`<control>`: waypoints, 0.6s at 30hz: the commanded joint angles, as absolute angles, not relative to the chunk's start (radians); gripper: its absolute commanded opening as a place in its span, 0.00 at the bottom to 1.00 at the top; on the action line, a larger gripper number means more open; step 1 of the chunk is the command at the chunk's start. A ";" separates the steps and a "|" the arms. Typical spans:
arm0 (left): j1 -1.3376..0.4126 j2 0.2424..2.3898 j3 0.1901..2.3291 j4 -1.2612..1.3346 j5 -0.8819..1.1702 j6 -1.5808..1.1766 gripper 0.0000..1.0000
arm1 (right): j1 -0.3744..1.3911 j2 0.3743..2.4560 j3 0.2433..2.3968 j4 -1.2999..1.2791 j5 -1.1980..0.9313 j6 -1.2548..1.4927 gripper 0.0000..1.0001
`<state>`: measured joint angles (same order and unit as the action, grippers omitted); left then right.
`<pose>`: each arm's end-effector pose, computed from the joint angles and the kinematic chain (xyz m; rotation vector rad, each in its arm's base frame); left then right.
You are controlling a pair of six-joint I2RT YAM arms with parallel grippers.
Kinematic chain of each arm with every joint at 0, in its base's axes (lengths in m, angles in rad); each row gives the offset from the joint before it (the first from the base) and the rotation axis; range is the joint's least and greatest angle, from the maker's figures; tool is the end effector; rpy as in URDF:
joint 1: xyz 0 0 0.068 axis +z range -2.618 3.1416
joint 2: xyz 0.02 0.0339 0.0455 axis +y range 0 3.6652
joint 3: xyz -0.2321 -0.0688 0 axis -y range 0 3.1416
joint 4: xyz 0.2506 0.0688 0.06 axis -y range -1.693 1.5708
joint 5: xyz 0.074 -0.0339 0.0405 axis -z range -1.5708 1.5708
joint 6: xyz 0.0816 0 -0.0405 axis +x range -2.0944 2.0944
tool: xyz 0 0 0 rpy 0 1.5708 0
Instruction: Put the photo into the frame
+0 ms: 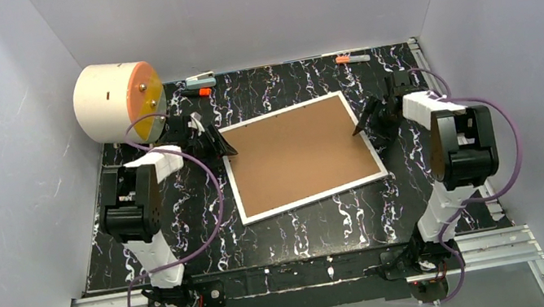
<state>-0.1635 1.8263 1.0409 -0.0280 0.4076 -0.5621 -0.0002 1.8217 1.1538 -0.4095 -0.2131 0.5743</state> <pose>0.3900 -0.0971 0.0951 -0.2876 2.4413 -0.8193 0.3844 0.0172 0.0948 0.6926 2.6003 0.4677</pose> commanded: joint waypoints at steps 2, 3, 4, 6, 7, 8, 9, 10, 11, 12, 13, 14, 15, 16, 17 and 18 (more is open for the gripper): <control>-0.175 1.739 0.975 -0.136 0.309 -0.561 0.66 | 0.009 1.707 1.155 -0.513 -0.056 0.605 0.78; -0.175 1.720 0.964 -0.145 0.286 -0.557 0.69 | 0.010 1.699 1.175 -0.536 -0.016 0.605 0.79; -0.174 1.701 0.952 -0.148 0.269 -0.552 0.72 | 0.010 1.692 1.194 -0.555 0.025 0.603 0.81; -0.175 1.659 0.920 -0.155 0.258 -0.542 0.75 | 0.010 1.669 1.219 -0.566 0.044 0.594 0.82; -0.175 1.642 0.905 -0.156 0.257 -0.539 0.75 | 0.010 1.652 1.221 -0.555 0.026 0.589 0.82; -0.175 1.628 0.889 -0.156 0.258 -0.539 0.76 | 0.014 1.636 1.220 -0.543 0.011 0.585 0.82; -0.175 1.613 0.871 -0.155 0.263 -0.538 0.75 | 0.026 1.622 1.218 -0.530 -0.024 0.587 0.81; -0.175 1.602 0.853 -0.150 0.273 -0.540 0.71 | 0.038 1.605 1.210 -0.501 -0.087 0.585 0.79; -0.175 1.594 0.834 -0.141 0.289 -0.543 0.66 | 0.052 1.592 1.193 -0.458 -0.204 0.588 0.76; -0.175 1.588 0.816 -0.130 0.310 -0.545 0.60 | 0.072 1.585 1.171 -0.385 -0.297 0.601 0.73; -0.175 1.583 0.799 -0.117 0.331 -0.552 0.55 | 0.104 1.582 1.149 -0.327 -0.372 0.618 0.69; -0.174 1.579 0.778 -0.096 0.356 -0.560 0.50 | 0.145 1.584 1.132 -0.279 -0.427 0.629 0.68; -0.175 1.575 0.758 -0.076 0.378 -0.569 0.46 | 0.200 1.594 1.125 -0.242 -0.457 0.633 0.66; -0.175 1.572 0.743 -0.052 0.403 -0.577 0.44 | 0.255 1.606 1.126 -0.215 -0.468 0.632 0.66; -0.175 1.570 0.729 -0.029 0.427 -0.584 0.40 | 0.318 1.624 1.137 -0.192 -0.478 0.631 0.66; -0.175 1.572 0.719 -0.011 0.441 -0.589 0.36 | 0.371 1.648 1.144 -0.160 -0.503 0.637 0.65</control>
<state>-0.1726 1.5932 0.7765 -0.0494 0.3546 -0.5713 0.1772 1.6066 1.1484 -0.3355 -0.2993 0.6197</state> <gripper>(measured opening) 0.419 0.661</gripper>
